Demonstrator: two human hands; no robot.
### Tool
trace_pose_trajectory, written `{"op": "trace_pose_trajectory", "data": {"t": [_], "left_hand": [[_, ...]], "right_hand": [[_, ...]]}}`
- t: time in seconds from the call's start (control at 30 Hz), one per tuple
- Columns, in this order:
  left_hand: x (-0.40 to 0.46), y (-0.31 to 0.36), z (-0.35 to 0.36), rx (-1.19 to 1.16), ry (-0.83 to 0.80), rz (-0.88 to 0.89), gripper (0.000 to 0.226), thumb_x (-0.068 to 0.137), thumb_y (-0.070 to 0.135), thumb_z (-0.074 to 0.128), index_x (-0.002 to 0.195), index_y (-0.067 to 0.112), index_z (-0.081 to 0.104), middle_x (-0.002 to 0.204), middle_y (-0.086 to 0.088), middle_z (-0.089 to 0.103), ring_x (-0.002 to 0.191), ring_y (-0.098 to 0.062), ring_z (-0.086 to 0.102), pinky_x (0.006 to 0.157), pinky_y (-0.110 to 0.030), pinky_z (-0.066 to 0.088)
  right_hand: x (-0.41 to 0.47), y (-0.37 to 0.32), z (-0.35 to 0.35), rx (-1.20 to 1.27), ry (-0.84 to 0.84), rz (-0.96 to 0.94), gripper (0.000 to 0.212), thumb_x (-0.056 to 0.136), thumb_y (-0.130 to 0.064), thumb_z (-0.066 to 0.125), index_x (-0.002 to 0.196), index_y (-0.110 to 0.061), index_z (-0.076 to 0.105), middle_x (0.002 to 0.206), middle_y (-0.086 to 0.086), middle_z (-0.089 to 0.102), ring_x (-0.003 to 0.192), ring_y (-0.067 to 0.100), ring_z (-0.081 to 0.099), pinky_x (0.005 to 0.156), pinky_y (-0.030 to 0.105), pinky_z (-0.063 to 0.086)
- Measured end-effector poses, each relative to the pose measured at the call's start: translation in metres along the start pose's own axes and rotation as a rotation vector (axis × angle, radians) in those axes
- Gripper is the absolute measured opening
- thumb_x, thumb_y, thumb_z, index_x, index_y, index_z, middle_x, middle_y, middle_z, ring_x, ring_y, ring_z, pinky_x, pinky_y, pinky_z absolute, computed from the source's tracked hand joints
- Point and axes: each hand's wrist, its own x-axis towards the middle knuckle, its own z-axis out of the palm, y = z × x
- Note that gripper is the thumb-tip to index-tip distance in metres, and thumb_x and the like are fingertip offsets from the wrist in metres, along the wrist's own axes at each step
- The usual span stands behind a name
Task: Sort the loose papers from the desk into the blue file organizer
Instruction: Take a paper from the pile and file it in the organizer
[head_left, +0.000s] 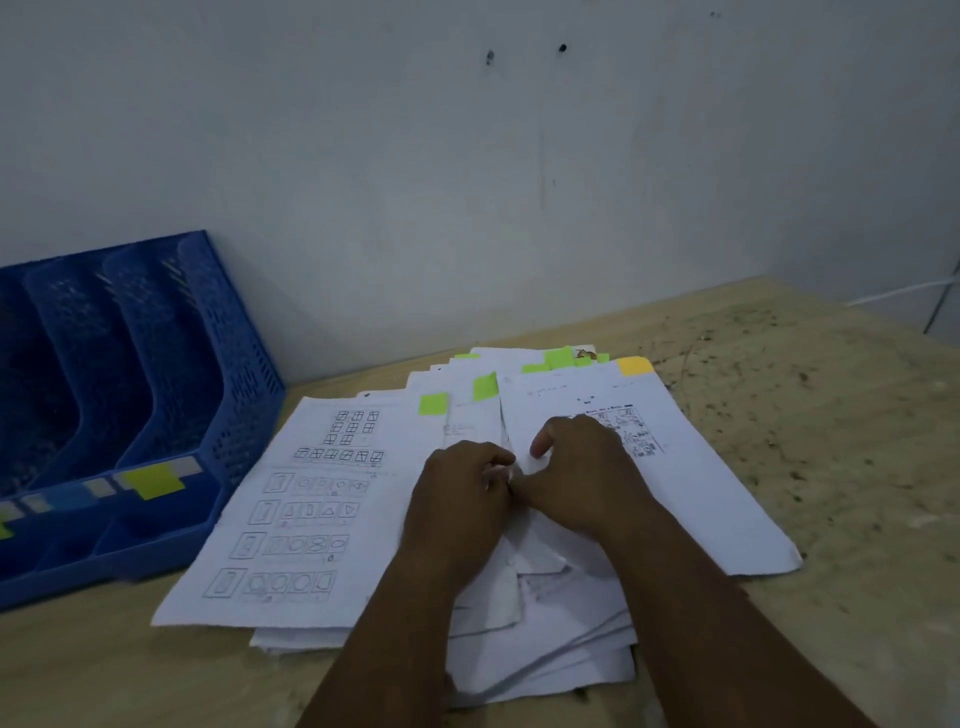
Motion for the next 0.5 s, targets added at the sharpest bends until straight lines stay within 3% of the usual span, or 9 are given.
{"op": "trace_pose_trajectory", "data": {"t": [0.07, 0.23, 0.37, 0.5], "left_hand": [[-0.001, -0.005, 0.002, 0.002, 0.004, 0.026, 0.023, 0.082, 0.021, 0.059, 0.094, 0.03, 0.076, 0.096, 0.012, 0.072, 0.095, -0.012, 0.064, 0.082, -0.028, 0.05], [-0.001, -0.009, 0.002, -0.048, 0.018, 0.064, 0.013, 0.091, 0.022, 0.066, 0.094, 0.028, 0.078, 0.096, 0.015, 0.071, 0.093, -0.003, 0.062, 0.086, -0.03, 0.051], [-0.001, -0.015, 0.003, -0.045, -0.005, 0.075, 0.015, 0.093, 0.034, 0.061, 0.094, 0.03, 0.076, 0.096, 0.017, 0.07, 0.094, -0.003, 0.062, 0.085, -0.032, 0.052], [-0.001, -0.016, 0.004, -0.059, -0.001, 0.074, 0.023, 0.09, 0.042, 0.056, 0.094, 0.032, 0.076, 0.095, 0.018, 0.07, 0.094, -0.002, 0.062, 0.085, -0.032, 0.051]], "right_hand": [[0.003, -0.001, -0.002, -0.007, 0.004, 0.004, 0.05, 0.06, -0.058, 0.071, 0.096, -0.023, 0.068, 0.101, -0.003, 0.062, 0.101, 0.022, 0.057, 0.086, 0.041, 0.053], [0.012, 0.006, 0.002, -0.009, 0.07, 0.04, 0.016, 0.068, -0.034, 0.072, 0.075, -0.02, 0.07, 0.077, -0.006, 0.068, 0.078, 0.015, 0.065, 0.073, 0.032, 0.057], [0.015, 0.01, 0.003, 0.011, 0.046, 0.07, 0.015, 0.063, -0.028, 0.062, 0.061, -0.014, 0.065, 0.059, -0.004, 0.062, 0.065, 0.016, 0.064, 0.062, 0.029, 0.055], [0.012, 0.007, 0.003, -0.043, 0.026, 0.045, 0.023, 0.066, -0.026, 0.065, 0.053, -0.014, 0.05, 0.052, -0.003, 0.049, 0.057, 0.018, 0.056, 0.05, 0.024, 0.037]]}}
